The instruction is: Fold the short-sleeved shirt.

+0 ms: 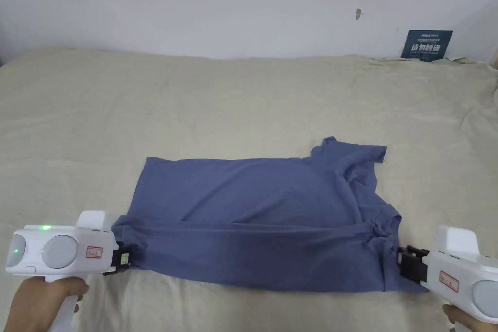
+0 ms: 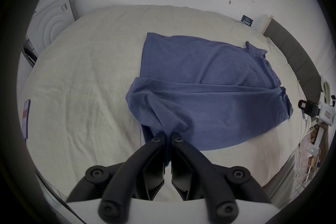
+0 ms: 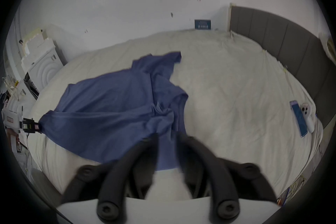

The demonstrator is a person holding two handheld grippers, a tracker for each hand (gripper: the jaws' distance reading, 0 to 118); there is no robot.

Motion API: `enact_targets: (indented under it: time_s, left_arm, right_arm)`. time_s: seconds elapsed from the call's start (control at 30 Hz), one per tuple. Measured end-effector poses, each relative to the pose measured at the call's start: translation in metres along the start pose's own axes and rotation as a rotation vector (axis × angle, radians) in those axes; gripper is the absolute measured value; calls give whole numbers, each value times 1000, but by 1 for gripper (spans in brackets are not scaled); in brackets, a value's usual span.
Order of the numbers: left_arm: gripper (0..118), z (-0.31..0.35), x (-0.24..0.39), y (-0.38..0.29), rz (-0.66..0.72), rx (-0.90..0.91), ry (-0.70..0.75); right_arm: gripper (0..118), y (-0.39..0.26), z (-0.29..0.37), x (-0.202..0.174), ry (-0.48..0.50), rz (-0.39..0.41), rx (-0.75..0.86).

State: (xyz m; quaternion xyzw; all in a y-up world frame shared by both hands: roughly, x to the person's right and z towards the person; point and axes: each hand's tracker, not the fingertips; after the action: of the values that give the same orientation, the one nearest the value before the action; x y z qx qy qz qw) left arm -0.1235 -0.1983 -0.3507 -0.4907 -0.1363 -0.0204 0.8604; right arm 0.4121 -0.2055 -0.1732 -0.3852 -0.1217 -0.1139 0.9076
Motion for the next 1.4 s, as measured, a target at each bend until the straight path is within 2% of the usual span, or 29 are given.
enact_targets:
  time_s: [0.03, 0.07, 0.17, 0.37, 0.4, 0.43, 0.5, 0.57, 0.6, 0.8, 1.1, 1.4]
  left_arm:
    - [3, 2, 1, 0, -1, -1, -3]
    - [3, 3, 1, -1, -1, 1, -5]
    - [3, 0, -3, 0, 4, 5, -9]
    - [3, 0, -3, -1, 4, 5, -9]
    - [3, 0, -3, -2, 5, 3, -9]
    - [3, -1, -3, -3, 6, 3, -8]
    - [3, -2, -3, -4, 11, 4, -7]
    - [3, -3, -4, -6, 16, 6, -6]
    - [3, -3, -4, -7, 15, 6, -5]
    - [3, 0, -5, -15, 34, 16, -11]
    - [3, 23, -16, -35, 39, 45, -29]
    - [3, 52, -33, -91, 74, 20, -57]
  right_arm:
    - [88, -2, -8, 3, 5, -17, -26]
    - [92, -3, -14, 4, -3, -27, -45]
    - [92, -7, -32, 9, -12, -30, -109]
    - [90, -11, -39, 5, -46, -25, -134]
    - [84, -11, -41, 4, -46, -22, -141]
    - [63, -11, -41, 4, -43, -9, -148]
    - [7, -13, -43, 9, -56, -8, -130]
    - [7, -14, -41, 14, -5, -81, -130]
    - [7, -15, -40, 16, -2, -87, -130]
    - [6, -19, -15, 8, -8, -16, -90]
    - [6, -24, 44, 11, 43, 11, 0]
    - [6, -57, 90, 27, 77, 0, -12]
